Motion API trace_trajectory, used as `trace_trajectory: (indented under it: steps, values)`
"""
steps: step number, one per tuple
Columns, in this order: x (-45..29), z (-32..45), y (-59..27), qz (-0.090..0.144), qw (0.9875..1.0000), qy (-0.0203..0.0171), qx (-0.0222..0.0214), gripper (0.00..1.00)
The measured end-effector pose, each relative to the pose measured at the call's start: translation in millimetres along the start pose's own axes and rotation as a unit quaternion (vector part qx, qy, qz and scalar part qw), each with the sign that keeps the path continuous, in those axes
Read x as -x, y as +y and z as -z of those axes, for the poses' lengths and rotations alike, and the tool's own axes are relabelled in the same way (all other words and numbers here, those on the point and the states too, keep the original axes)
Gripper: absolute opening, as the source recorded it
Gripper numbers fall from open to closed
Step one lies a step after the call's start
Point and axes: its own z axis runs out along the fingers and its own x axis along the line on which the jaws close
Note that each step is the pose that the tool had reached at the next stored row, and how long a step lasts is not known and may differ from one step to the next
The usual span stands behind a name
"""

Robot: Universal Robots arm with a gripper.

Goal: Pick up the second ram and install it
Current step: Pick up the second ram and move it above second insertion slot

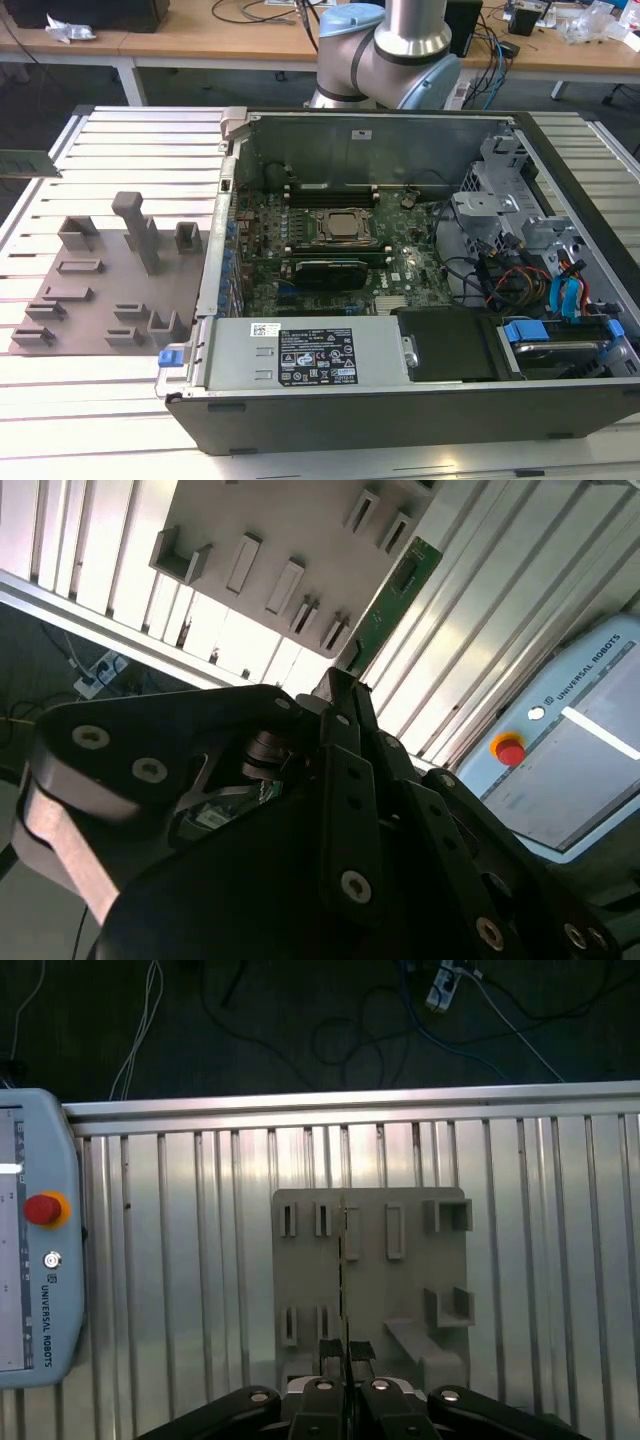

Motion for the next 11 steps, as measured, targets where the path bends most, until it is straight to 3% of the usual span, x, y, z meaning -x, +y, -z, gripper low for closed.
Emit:
trace_trajectory:
  steps: [1, 2, 7, 11]
  values:
    - [0.2, 7.1, 0.3, 0.0, 1.0, 0.0, 0.0, 0.13]
    - [0.2, 9.3, 0.4, 0.0, 1.0, -0.0001, 0.0001, 0.13]
    - [0.2, 9.4, -1.0, 0.0, 1.0, -0.0002, 0.0002, 0.13]
    - [1.2, 8.7, -20.1, 0.0, 1.0, -0.0004, 0.0004, 0.13]
